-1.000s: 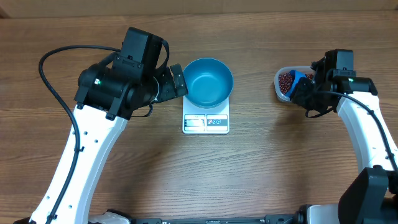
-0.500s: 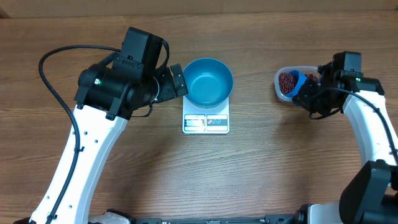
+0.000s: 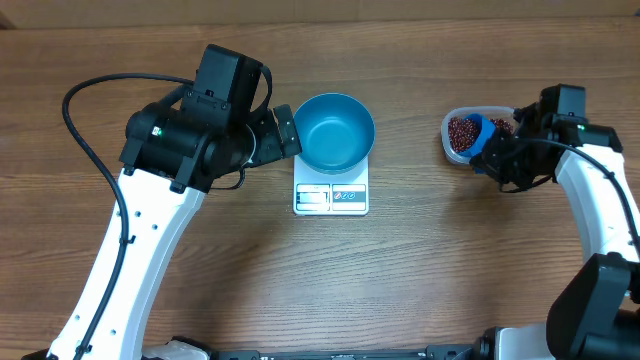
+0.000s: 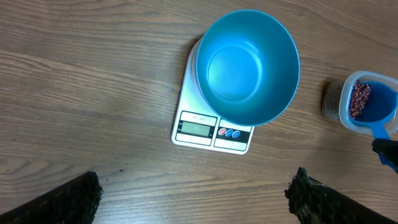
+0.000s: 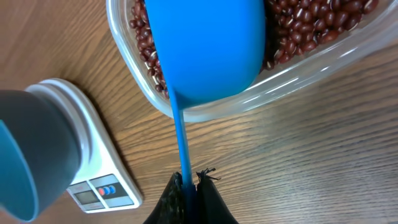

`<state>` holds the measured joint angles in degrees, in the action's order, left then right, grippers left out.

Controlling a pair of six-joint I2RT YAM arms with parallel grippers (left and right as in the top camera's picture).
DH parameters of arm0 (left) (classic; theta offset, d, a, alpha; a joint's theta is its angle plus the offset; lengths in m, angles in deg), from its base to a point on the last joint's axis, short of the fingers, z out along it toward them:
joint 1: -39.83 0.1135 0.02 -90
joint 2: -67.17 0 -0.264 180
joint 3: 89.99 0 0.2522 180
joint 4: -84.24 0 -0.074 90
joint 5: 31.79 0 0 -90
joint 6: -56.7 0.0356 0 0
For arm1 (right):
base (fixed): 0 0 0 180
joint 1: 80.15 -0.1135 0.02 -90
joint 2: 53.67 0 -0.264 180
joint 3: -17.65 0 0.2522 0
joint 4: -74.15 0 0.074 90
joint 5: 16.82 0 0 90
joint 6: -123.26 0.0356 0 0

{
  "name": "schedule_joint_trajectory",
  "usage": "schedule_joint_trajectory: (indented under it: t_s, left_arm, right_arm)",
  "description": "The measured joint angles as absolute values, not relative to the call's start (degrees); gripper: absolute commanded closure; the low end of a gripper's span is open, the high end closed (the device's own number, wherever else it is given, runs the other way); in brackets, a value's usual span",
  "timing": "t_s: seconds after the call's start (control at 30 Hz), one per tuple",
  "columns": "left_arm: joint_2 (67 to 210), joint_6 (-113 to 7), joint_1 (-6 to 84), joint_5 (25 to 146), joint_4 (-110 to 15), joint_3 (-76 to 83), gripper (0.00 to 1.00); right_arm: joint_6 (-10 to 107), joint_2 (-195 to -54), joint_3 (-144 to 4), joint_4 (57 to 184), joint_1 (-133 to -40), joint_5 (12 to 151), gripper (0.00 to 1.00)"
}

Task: Scoop item into bowl and weigh 150g on scale
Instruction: 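Tilt and drag the blue cup through the beans to scoop them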

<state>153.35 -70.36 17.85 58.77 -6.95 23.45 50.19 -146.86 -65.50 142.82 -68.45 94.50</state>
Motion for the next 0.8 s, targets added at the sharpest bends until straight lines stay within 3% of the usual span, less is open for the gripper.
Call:
schedule_joint_trajectory:
  t_s: [0.8]
  left_arm:
    - [153.3,-70.4,17.9,58.8,-6.8,23.5,0.0]
  right_arm:
    - [50.2,-148.2,-65.6,144.1,-63.6,101.7,0.96]
